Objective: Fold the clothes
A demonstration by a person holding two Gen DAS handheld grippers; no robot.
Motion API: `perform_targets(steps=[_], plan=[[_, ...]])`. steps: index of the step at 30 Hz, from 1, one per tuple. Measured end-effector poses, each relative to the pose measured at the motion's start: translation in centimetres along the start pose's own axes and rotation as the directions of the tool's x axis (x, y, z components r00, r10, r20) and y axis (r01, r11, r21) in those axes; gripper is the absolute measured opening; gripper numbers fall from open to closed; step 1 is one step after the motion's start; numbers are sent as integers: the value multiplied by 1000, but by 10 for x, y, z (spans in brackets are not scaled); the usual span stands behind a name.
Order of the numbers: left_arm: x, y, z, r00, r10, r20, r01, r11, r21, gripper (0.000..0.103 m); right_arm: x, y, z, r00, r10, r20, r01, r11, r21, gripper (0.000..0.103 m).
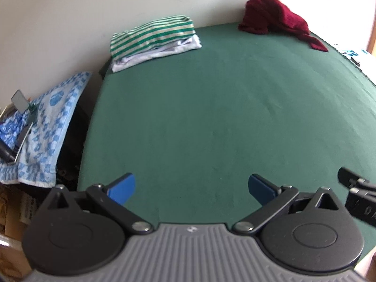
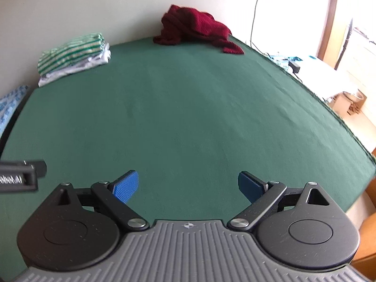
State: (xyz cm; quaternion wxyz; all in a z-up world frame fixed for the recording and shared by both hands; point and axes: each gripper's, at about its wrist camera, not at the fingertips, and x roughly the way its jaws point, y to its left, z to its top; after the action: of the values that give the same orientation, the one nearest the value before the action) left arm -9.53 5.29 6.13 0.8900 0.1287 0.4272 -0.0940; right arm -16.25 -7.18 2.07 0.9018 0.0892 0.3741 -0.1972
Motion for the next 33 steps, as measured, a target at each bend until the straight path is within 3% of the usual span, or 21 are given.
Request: perform_targets(steps=[3,8,14,19,21,27,30,33], plan=[[4,-1,4,1000,25,-4,-25,998,-55,102,9,-1,10,1000,15,7,-15,999,-34,94],[2,-10,13,997,83,-12,-83,987,-136,102,27,-10,31,994,111,-15,-112,993,-49,94],[-5,-25,21,992,125,-12,-124,960,-252,102,50,-33,61,979,182,-86,-187,981,-52,94],[-13,-45,20,974,228,-10,-222,938,-267,102,57,-52,67,972,225,-72,-229,972,-54,94],[-16,-50,15,978,206,-8,-200,936,-288,102,61,-55,67,971,224,-84,-231,968,-93,94],[-15,-47,5,999,41,-3,-39,939,-343,102,65,-56,61,959,258,-116,-272,955,-120,93],[-15,-36,9,1000,22,15,-15,932,-362,102,61,-51,63,959,255,-119,-269,955,-121,93],[-14,-25,9,999,24,29,-10,909,-417,102,54,-44,66,967,233,-103,-244,962,-125,93]])
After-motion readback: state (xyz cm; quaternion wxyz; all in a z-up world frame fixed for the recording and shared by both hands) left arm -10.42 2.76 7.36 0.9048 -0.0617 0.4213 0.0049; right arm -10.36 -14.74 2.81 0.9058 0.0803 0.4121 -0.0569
